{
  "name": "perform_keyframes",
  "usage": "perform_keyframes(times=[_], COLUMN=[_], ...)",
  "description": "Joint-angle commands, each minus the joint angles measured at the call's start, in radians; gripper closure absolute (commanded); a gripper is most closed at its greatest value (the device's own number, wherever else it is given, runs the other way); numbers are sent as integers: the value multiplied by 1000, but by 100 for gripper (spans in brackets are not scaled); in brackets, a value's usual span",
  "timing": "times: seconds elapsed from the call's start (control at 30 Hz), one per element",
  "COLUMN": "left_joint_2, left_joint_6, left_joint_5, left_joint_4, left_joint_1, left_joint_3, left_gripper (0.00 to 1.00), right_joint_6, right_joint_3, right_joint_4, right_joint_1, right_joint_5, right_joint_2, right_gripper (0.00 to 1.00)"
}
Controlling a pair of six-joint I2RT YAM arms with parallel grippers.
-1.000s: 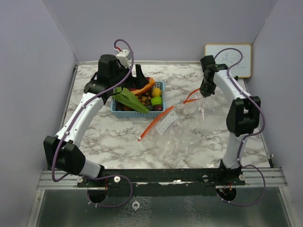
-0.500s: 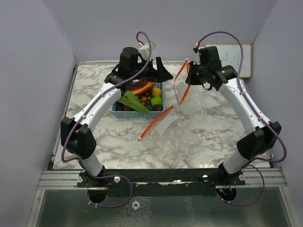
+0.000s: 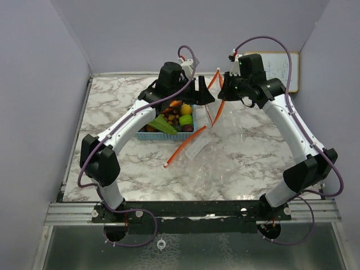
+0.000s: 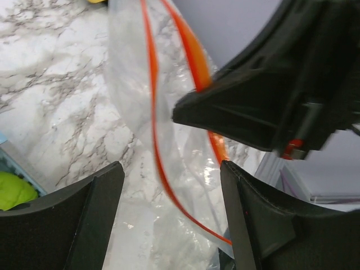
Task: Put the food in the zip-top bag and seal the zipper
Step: Open the zipper of the food storage bag.
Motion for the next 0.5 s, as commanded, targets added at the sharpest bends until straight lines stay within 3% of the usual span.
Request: perform_keyframes(times=[0.0, 0.17, 0.2, 0.3, 0.37, 0.47], left_joint_2=[18, 23, 30, 57, 73, 76], left_joint_6=[25, 30, 31, 17, 11, 58], left_joint_5=[-106, -128, -121, -73, -47, -134], left_joint_4=[-33, -12, -5, 13, 12, -87], left_joint_1=[-7, -10, -10, -10, -10, -8], left_joint_3=[2, 1, 4, 19, 30, 79], left_gripper=[30, 34, 40, 70, 97, 100], right_joint_6=[-5, -11, -8, 12, 25, 37], right_joint_3=[47, 59, 61, 64, 71, 123], right_joint_4=[0, -16, -19, -15, -13, -38], right_joint_1=[17, 19, 21, 24, 24, 24], right_joint_5=[-55, -82, -93, -115, -115, -41], right_joint_2=[-62, -77, -78, -82, -79, -65], right_gripper=[98, 98, 98, 98, 98, 98])
